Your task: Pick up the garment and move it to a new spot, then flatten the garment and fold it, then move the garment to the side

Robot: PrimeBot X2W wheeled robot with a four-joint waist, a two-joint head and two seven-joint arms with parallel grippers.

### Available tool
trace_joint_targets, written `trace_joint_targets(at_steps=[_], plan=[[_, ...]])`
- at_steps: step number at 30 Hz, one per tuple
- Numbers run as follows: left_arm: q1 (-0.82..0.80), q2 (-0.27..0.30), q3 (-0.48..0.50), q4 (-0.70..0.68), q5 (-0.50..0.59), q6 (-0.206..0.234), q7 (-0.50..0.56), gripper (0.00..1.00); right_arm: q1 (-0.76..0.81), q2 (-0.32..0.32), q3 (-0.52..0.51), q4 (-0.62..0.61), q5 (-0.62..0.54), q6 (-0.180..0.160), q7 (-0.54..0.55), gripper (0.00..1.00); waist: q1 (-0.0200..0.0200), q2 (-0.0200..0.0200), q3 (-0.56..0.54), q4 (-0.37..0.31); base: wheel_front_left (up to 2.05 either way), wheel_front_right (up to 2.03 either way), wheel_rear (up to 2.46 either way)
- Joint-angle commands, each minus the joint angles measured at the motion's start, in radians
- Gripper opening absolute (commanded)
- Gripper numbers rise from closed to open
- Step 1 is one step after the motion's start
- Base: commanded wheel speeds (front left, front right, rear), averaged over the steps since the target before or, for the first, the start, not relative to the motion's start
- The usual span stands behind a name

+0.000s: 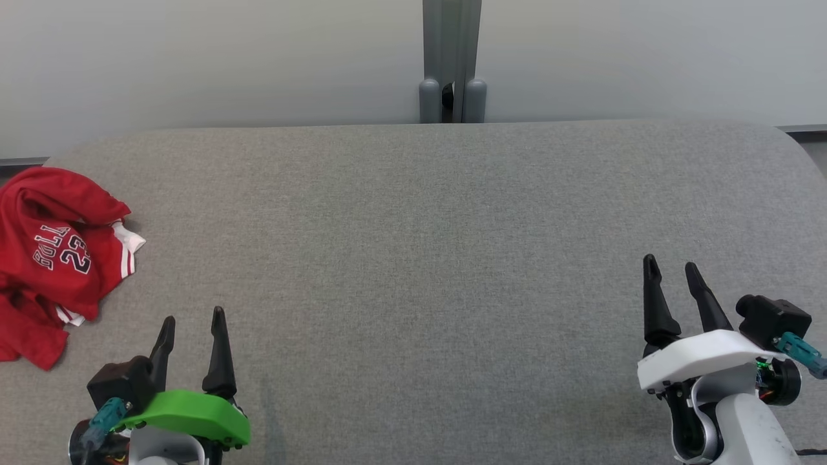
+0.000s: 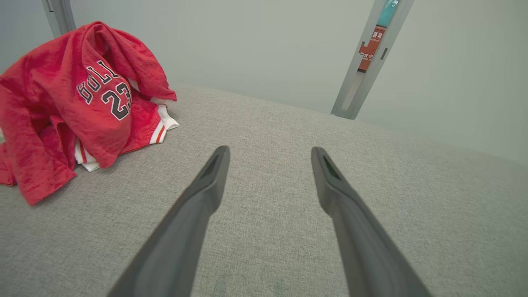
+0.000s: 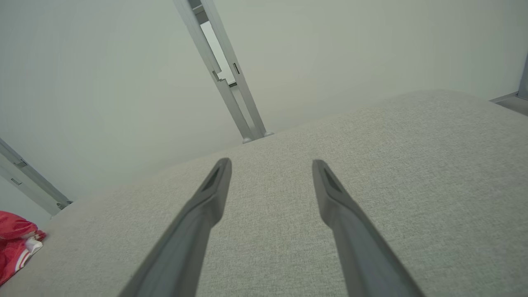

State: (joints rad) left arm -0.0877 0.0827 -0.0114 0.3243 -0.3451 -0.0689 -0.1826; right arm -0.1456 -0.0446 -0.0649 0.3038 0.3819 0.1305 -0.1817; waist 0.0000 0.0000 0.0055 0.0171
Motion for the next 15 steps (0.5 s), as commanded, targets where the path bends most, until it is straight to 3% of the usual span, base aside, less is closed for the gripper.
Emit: trace_joint_targets(at_steps=[1,15], plan=[[0.006,0.012,-0.001,-0.005,0.032,0.008,-0.009,1.00,-0.010,-0.005,0.001,0.001,-0.031,0.000,-0.010,1.00,0.0000,0.0000,-0.002,-0.001,0.00,0.00,0.00],[0.018,-0.001,0.002,0.014,0.132,0.009,-0.039,1.00,-0.010,-0.007,-0.012,0.021,-0.163,0.000,-0.040,1.00,0.0000,0.0000,-0.004,0.000,0.00,0.00,0.00]])
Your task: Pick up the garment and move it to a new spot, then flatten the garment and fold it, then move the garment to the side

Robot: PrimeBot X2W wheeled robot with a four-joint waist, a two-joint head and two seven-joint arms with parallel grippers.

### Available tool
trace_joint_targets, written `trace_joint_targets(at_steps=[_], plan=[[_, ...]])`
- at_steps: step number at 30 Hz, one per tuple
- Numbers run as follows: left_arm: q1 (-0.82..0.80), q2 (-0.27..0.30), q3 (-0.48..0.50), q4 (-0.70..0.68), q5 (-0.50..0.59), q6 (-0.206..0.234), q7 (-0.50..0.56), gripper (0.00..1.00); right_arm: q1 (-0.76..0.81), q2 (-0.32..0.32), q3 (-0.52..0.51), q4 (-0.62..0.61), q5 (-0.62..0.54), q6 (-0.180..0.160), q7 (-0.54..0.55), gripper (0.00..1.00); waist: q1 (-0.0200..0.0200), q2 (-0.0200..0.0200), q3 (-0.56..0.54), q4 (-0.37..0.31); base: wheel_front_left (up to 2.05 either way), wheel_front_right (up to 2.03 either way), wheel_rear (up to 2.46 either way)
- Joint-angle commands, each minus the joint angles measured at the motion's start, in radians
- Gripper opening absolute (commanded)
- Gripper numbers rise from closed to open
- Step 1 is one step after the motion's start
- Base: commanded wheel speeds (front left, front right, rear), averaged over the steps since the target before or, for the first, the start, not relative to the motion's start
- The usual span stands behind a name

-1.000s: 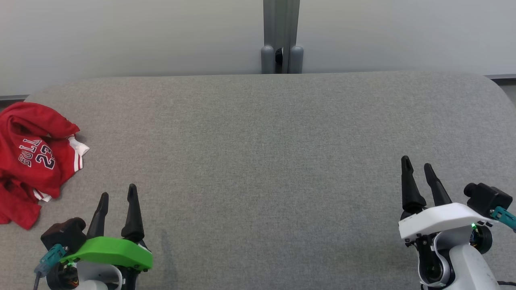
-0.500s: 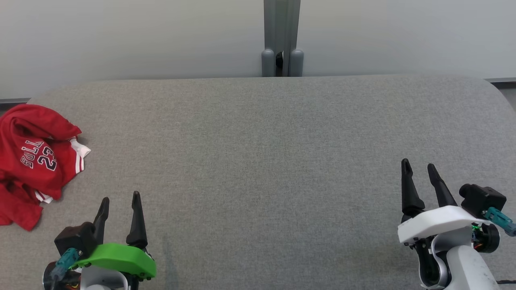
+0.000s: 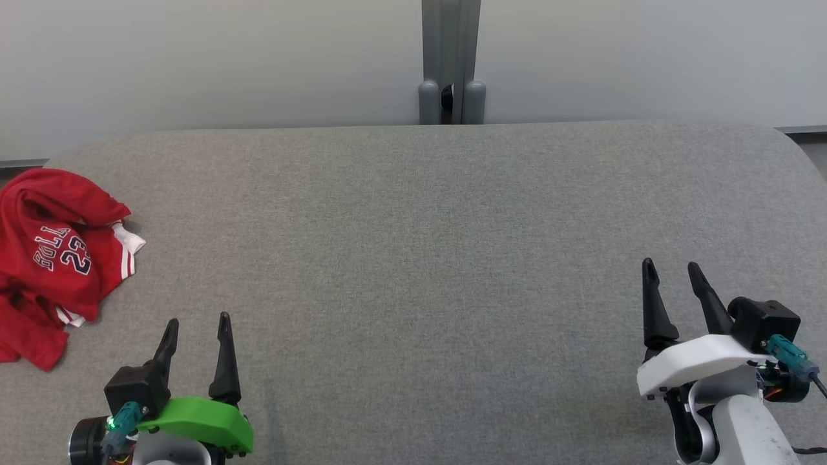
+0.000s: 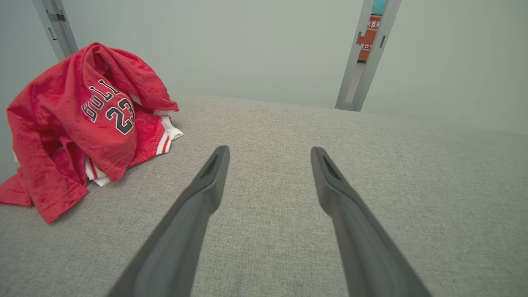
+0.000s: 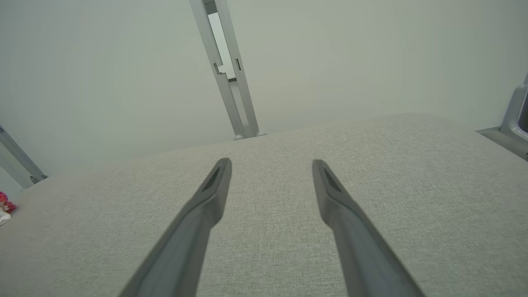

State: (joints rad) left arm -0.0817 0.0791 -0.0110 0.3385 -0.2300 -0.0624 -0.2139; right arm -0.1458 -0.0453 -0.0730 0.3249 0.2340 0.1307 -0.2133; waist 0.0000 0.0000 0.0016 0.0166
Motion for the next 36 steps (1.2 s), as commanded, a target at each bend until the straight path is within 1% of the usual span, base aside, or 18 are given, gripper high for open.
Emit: trace_joint_targets(at_steps=[1,16,25,31,36], plan=[[0.011,0.002,0.004,0.001,0.025,0.005,-0.011,1.00,-0.010,-0.006,-0.005,-0.001,-0.026,0.000,-0.011,1.00,0.0000,0.0000,0.000,0.001,0.00,0.00,0.00],[0.013,-0.006,0.022,0.011,0.137,-0.005,-0.038,1.00,-0.012,-0.007,-0.014,0.012,-0.158,0.000,-0.039,1.00,0.0000,0.0000,-0.001,0.010,0.00,0.00,0.00],[0.018,-0.013,0.035,0.010,0.196,-0.002,-0.055,1.00,-0.013,-0.007,-0.025,0.018,-0.221,0.000,-0.054,1.00,0.0000,0.0000,0.000,0.016,0.00,0.00,0.00],[0.020,-0.016,0.046,0.013,0.188,-0.006,-0.051,1.00,-0.003,-0.007,-0.027,0.016,-0.214,0.000,-0.053,1.00,0.0000,0.0000,0.002,0.026,0.00,0.00,0.00],[0.002,-0.020,0.051,0.017,0.187,-0.007,-0.051,1.00,0.004,-0.007,-0.018,0.007,-0.211,0.000,-0.053,1.00,0.0000,0.0000,0.010,0.069,0.00,0.00,0.00]])
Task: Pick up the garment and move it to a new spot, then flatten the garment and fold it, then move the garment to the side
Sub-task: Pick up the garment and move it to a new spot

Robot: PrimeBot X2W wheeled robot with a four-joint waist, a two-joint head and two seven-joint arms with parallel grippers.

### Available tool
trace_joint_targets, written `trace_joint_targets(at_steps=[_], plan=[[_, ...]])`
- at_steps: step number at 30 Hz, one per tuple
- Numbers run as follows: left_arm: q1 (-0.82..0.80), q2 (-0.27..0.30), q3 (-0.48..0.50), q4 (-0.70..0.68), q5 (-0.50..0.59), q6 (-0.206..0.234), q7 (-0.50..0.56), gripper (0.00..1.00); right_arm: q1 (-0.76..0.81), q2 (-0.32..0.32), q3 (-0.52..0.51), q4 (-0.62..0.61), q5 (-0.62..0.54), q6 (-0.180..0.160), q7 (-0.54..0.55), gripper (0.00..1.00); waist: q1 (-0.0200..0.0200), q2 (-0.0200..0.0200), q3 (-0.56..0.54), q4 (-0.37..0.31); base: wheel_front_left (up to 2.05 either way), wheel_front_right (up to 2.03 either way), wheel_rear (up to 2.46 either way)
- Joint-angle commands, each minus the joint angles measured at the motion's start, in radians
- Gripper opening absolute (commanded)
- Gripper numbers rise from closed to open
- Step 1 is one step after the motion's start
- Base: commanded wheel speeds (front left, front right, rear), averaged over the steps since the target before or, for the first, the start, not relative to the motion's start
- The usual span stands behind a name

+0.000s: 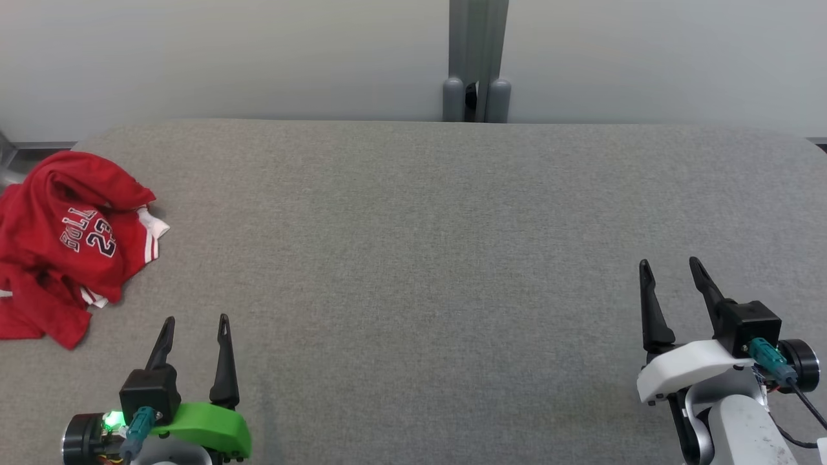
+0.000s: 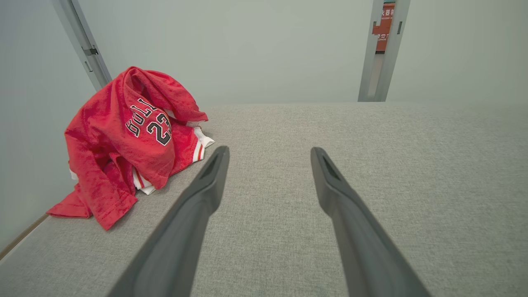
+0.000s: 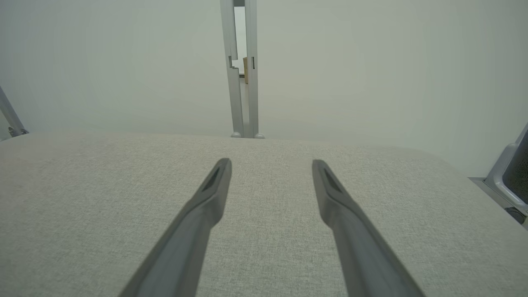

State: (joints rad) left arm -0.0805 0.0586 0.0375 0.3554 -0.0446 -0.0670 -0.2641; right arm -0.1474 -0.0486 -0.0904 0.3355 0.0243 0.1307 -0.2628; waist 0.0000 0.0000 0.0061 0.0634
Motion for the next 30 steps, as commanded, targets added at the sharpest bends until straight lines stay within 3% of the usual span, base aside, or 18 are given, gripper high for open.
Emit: trace_joint_targets(at_steps=[1,7,21,30], plan=[[-0.003,0.000,0.003,0.001,0.002,-0.002,-0.001,1.00,0.008,-0.004,0.000,-0.005,-0.003,0.000,-0.003,1.00,0.0000,0.0000,0.007,0.036,0.00,0.00,0.00],[-0.016,-0.002,0.017,0.003,-0.007,0.008,-0.001,1.00,-0.010,-0.004,0.018,-0.003,0.011,0.000,-0.003,1.00,0.0000,0.0000,0.036,0.146,0.00,0.00,0.00],[-0.005,-0.006,0.068,0.003,-0.024,0.027,-0.001,1.00,-0.052,-0.004,0.117,0.025,0.015,0.000,-0.003,1.00,0.0000,0.0000,0.084,0.474,0.00,0.00,0.00],[0.046,-0.008,0.123,-0.047,-0.078,0.077,-0.001,1.00,-0.132,-0.006,0.261,0.077,0.015,0.000,-0.003,1.00,0.0000,0.0000,0.138,0.498,0.00,0.00,0.00]])
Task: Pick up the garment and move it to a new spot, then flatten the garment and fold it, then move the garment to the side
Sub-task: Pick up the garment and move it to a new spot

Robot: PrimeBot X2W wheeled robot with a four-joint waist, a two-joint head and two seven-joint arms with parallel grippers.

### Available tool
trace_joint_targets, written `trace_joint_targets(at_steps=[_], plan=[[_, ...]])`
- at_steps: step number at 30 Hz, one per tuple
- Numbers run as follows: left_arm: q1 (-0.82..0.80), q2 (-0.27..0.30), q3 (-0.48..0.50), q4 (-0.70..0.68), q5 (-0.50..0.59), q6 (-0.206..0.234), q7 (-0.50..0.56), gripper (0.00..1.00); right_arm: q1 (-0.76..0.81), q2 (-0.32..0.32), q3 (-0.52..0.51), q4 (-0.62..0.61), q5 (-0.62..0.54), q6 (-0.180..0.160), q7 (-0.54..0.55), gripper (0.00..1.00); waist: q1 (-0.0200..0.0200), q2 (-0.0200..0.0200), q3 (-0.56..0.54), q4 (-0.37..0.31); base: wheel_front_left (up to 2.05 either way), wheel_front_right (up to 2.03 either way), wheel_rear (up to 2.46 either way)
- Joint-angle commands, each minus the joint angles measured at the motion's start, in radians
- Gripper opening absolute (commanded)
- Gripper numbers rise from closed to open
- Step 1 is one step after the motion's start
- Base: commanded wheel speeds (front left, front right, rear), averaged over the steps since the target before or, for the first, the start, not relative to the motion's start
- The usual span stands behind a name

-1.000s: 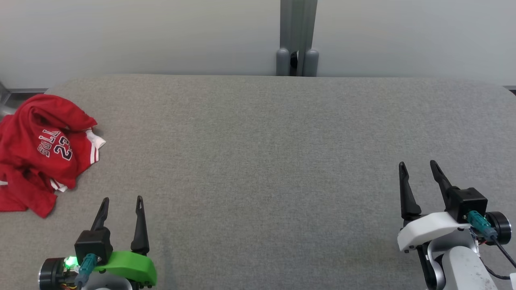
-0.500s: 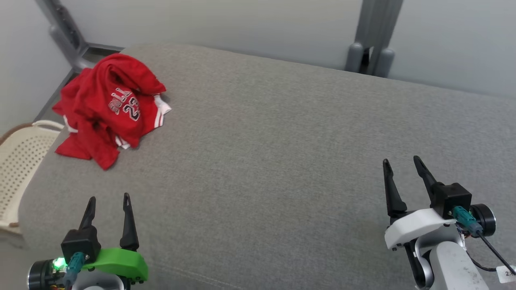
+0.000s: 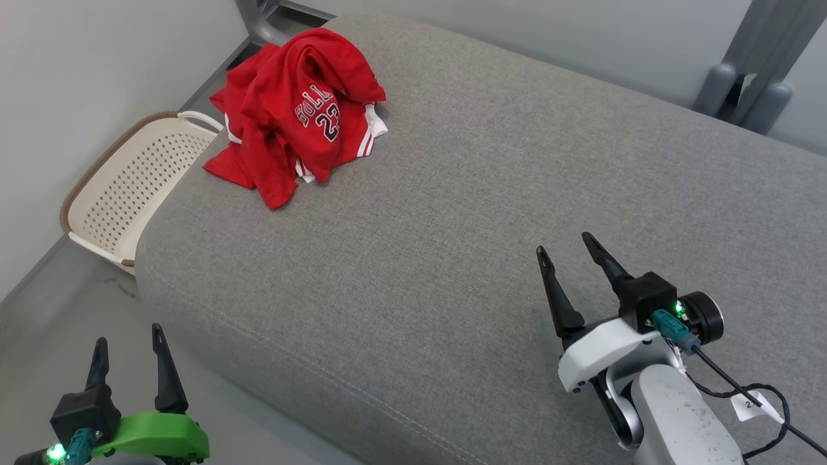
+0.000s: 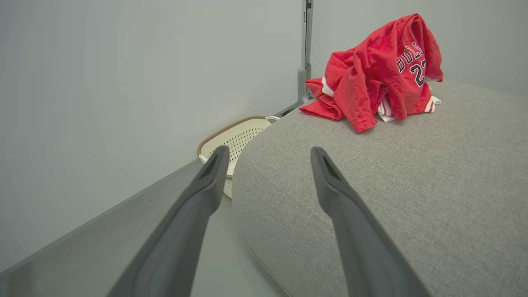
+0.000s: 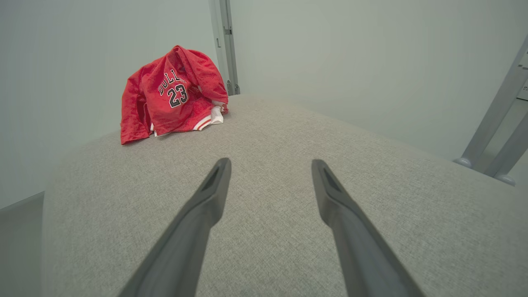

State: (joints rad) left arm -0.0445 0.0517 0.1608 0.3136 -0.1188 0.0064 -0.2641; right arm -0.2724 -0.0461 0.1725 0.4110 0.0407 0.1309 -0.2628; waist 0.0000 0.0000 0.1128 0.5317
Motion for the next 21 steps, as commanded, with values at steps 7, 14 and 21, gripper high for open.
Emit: trace_joint_targets(at_steps=[7,14,21], plan=[[-0.011,-0.001,0.003,-0.004,-0.040,-0.013,-0.001,1.00,-0.013,-0.007,0.008,0.009,-0.026,0.000,-0.003,1.00,0.0000,0.0000,0.055,0.028,0.00,0.00,0.00],[-0.144,-0.001,-0.018,0.067,-0.056,-0.067,-0.001,1.00,0.002,-0.007,-0.046,-0.021,-0.097,0.000,-0.003,1.00,0.0000,0.0000,0.126,0.017,0.00,0.00,0.00],[-0.351,0.026,0.039,0.136,-0.035,-0.113,-0.001,1.00,-0.049,-0.016,-0.019,-0.079,-0.131,-0.001,-0.003,1.00,0.0000,0.0000,0.248,-0.092,0.00,0.00,0.00]])
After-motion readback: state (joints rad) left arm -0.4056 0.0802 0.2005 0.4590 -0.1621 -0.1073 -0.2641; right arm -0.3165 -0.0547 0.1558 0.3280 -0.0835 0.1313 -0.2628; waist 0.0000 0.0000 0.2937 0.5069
